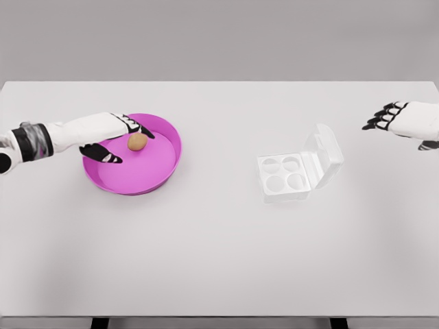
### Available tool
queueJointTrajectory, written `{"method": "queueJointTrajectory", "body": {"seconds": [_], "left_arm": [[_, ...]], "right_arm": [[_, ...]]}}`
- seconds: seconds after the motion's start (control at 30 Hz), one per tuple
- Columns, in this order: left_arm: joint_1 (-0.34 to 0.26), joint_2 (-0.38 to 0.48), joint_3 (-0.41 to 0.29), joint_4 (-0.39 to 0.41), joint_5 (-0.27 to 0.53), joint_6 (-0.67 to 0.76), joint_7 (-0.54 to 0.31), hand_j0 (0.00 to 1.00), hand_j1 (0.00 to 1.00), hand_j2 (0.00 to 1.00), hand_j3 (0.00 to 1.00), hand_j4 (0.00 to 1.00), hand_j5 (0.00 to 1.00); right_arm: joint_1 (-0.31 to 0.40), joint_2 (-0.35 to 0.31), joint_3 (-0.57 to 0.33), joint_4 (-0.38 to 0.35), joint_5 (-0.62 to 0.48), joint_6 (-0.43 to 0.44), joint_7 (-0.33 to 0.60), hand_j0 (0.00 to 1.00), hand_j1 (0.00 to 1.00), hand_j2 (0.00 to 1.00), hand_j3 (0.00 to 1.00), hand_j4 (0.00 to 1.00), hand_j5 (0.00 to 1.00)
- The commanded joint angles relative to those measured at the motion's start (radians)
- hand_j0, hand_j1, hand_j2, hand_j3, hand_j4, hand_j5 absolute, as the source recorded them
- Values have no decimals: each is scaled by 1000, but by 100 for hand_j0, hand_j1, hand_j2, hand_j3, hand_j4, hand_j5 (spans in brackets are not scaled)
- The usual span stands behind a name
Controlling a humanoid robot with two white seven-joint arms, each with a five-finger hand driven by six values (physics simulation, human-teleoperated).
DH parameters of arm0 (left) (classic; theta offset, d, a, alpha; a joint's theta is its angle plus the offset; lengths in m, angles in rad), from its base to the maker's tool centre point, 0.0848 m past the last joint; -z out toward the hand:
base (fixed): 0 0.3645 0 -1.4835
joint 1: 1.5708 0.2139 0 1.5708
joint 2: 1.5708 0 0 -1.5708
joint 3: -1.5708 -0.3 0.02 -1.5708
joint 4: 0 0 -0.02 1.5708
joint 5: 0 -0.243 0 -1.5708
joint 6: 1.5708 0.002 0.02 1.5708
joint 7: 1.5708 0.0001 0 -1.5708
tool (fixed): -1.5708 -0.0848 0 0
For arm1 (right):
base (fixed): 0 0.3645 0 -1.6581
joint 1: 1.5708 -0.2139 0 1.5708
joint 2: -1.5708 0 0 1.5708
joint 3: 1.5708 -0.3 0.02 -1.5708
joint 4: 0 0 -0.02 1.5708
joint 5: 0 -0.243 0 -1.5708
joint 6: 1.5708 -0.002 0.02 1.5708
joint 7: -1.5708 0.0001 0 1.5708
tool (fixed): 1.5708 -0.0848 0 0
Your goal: Pack egg into the box and close the box lid
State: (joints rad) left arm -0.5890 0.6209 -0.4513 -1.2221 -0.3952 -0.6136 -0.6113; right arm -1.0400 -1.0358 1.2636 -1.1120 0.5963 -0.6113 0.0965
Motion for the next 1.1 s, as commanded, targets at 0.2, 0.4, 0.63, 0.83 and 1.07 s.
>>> {"method": "queueJointTrajectory", "body": {"seconds": [0.2,0.4,0.63,0.83,1.07], "left_arm": [[-11,-20,0,44,-7,3,0,80,80,80,80,80,80],[-12,-20,3,44,-7,3,0,82,82,82,82,82,82],[-26,-30,3,72,-8,3,0,82,82,82,82,82,82],[-28,-43,3,85,-8,3,0,82,82,82,82,82,82],[-44,-64,2,131,-16,3,0,82,82,82,82,82,82]], "right_arm": [[43,-4,-7,-14,-21,0,3,100,100,100,100,100,100],[43,-7,-6,-9,-21,0,3,100,100,100,100,100,100],[61,-17,-3,-9,-10,0,8,100,100,100,100,100,100],[71,-15,-3,-15,-13,0,8,100,100,100,100,100,100],[71,-9,-1,-15,-18,0,6,100,100,100,100,100,100]]}}
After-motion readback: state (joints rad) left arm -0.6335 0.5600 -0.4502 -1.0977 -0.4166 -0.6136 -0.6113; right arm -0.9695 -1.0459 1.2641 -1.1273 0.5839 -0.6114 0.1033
